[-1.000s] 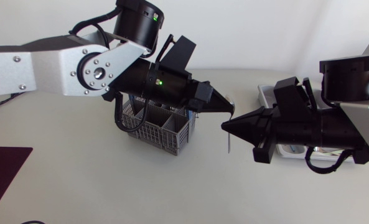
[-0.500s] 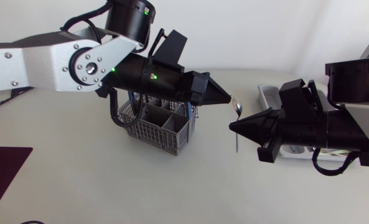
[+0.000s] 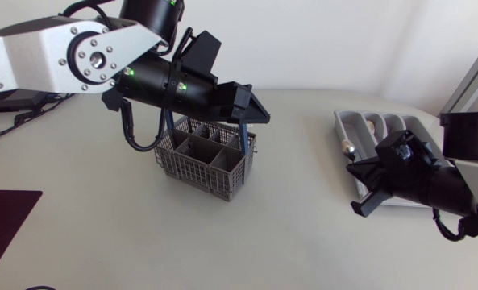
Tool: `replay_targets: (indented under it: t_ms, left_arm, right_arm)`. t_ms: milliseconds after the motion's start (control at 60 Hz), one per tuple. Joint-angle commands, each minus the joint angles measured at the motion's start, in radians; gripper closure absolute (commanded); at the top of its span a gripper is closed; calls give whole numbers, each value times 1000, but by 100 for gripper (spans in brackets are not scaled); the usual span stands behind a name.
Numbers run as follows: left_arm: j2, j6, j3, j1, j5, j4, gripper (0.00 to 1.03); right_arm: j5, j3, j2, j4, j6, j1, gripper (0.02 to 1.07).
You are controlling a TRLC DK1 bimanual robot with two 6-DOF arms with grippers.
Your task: Sort the cutlery from the basket into the organizer compartments.
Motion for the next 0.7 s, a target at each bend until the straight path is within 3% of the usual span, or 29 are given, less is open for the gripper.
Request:
replay_targets:
  t_ms: [0, 200, 367, 683]
  left_arm:
    - [-1, 46, 43, 13, -32, -32, 29]
    - [-2, 106, 52, 47, -124, -105, 29]
    - [2, 144, 52, 85, -150, -151, 29]
    - [1, 177, 37, 91, -190, -191, 29]
  right_arm:
    - [7, -43, -19, 41, -125, -91, 100]
    - [-79, -73, 40, 161, -315, -365, 100]
    - [-166, -70, 172, 276, -432, -549, 100]
    - [-264, -20, 402, 409, -619, -746, 99]
